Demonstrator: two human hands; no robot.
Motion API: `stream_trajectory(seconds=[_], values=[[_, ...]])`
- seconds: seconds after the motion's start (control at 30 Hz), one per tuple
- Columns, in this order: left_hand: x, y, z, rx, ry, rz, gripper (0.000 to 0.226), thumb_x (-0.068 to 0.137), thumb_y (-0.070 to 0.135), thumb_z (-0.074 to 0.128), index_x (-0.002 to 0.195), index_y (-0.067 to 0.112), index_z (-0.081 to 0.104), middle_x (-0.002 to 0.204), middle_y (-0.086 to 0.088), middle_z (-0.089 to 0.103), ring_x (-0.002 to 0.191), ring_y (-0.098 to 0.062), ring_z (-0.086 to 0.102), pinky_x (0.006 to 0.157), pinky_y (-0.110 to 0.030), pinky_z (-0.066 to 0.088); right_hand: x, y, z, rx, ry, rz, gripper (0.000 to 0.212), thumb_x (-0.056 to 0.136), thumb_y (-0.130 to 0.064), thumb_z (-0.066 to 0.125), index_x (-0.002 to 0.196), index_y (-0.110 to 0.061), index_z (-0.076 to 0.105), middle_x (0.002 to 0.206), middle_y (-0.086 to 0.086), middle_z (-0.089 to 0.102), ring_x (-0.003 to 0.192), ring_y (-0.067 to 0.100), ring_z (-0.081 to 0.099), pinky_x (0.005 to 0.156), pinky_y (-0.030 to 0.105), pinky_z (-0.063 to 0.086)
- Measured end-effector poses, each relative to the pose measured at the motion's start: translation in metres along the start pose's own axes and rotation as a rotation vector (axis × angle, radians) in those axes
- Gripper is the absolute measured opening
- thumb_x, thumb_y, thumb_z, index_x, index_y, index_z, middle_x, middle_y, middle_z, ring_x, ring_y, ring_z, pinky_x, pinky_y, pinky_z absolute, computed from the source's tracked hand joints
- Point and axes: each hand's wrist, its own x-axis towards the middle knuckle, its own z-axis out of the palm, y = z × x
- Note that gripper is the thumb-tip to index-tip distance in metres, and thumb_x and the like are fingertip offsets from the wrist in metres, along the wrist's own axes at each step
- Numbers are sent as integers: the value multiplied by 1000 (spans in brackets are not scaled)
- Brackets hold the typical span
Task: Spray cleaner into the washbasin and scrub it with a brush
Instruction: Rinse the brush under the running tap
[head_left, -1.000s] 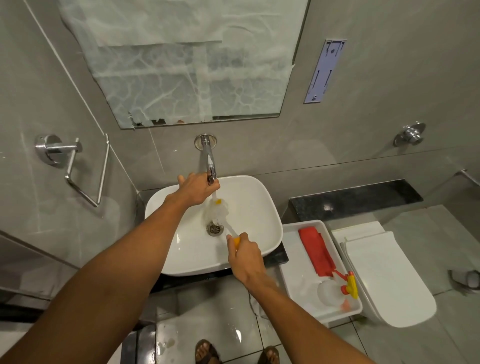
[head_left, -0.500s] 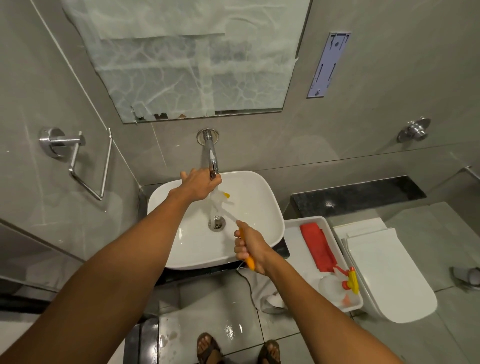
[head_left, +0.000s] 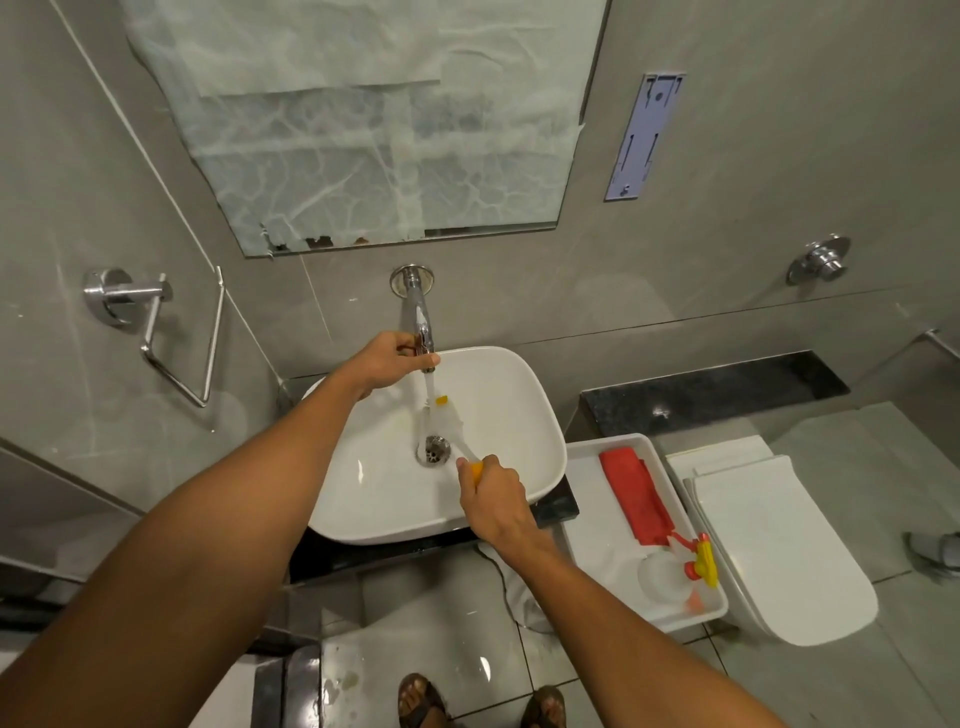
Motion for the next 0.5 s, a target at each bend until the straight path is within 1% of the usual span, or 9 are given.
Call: stream_trajectory(seconds=[0.07, 0.17, 0.2, 0.23, 0.27, 0.33, 0.37, 0.43, 0.5], values=[[-1, -3, -1, -62, -25, 4, 41, 95, 24, 79, 131, 5, 70, 117, -9, 77, 115, -22, 68, 106, -31, 48, -2, 1, 0, 13, -16, -12, 57, 106, -57, 36, 118, -6, 59, 114, 17, 67, 101, 35, 67, 84, 41, 53], [-2, -5, 0, -102, -34, -2, 37, 97, 21, 77, 130, 7, 71, 104, 0, 78, 93, -4, 68, 80, -19, 43, -6, 2, 3, 15, -30, -19, 58, 105, -59, 35, 115, -8, 60, 110, 15, 68, 97, 33, 68, 84, 43, 56], [-1, -6, -1, -108, -29, -4, 36, 97, 21, 77, 129, 7, 72, 102, 1, 79, 88, 1, 68, 78, -18, 41, -7, 2, 5, 16, -26, -17, 58, 105, -59, 34, 114, -8, 60, 109, 15, 68, 97, 34, 67, 84, 42, 56], [-1, -6, -1, -116, -24, -3, 35, 96, 21, 78, 128, 7, 73, 101, 1, 80, 86, 3, 69, 81, -18, 43, -8, 2, 6, 13, -21, -17, 58, 106, -59, 34, 114, -7, 60, 109, 15, 68, 97, 34, 67, 84, 42, 55], [-1, -7, -1, -127, -19, 3, 35, 95, 21, 78, 127, 6, 73, 101, 0, 80, 87, 3, 70, 88, -19, 45, -9, 2, 7, 9, -17, -17, 58, 106, -58, 34, 114, -7, 60, 109, 16, 68, 97, 35, 67, 83, 41, 53], [1, -8, -1, -159, -5, 13, 36, 92, 20, 82, 125, 5, 75, 102, -4, 82, 97, -6, 73, 106, -29, 44, -9, 3, 8, 10, -15, -16, 57, 106, -57, 35, 114, -6, 60, 107, 16, 68, 95, 35, 67, 79, 39, 51], [2, -9, 0, -181, 13, 10, 37, 90, 21, 84, 123, 5, 77, 103, -6, 82, 103, -11, 74, 112, -32, 41, -9, 4, 8, 15, -13, -15, 57, 106, -57, 35, 113, -6, 60, 105, 14, 67, 94, 34, 67, 77, 38, 50], [4, -11, 4, -217, 62, -5, 40, 84, 23, 89, 120, 6, 79, 104, -8, 83, 111, -17, 75, 114, -33, 38, -9, 4, 8, 20, -8, -12, 57, 106, -58, 35, 113, -6, 60, 100, 11, 65, 90, 33, 66, 75, 37, 49], [6, -13, 10, -246, 128, -22, 43, 78, 24, 94, 115, 5, 81, 101, -9, 84, 107, -18, 76, 109, -29, 42, -7, 4, 7, 20, -7, -9, 56, 105, -58, 35, 112, -8, 59, 101, 11, 66, 91, 33, 67, 75, 37, 51]])
